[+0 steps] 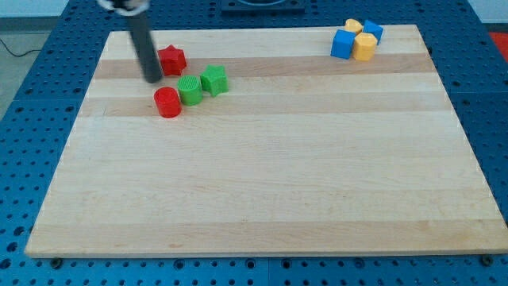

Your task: Move the red star to the top of the green star

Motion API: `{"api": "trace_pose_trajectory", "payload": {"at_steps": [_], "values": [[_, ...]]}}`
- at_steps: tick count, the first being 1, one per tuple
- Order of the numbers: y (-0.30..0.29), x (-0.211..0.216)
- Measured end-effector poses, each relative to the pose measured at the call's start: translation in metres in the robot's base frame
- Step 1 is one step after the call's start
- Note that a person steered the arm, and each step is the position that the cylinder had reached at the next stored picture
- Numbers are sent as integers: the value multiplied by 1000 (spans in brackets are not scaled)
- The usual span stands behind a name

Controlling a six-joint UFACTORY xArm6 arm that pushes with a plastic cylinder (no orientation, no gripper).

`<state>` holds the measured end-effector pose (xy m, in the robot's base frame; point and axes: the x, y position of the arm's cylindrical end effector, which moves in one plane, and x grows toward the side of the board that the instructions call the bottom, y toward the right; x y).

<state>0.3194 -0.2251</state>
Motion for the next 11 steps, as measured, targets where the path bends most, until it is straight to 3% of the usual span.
{"api": "trace_pose_trajectory", "payload": {"at_steps": [1, 2, 4, 5, 6, 7, 10, 11], "values": [[-38, -14], [-21, -47], [105, -65], [79, -68], [16, -55], [9, -9], [185, -33], [159, -24]]}}
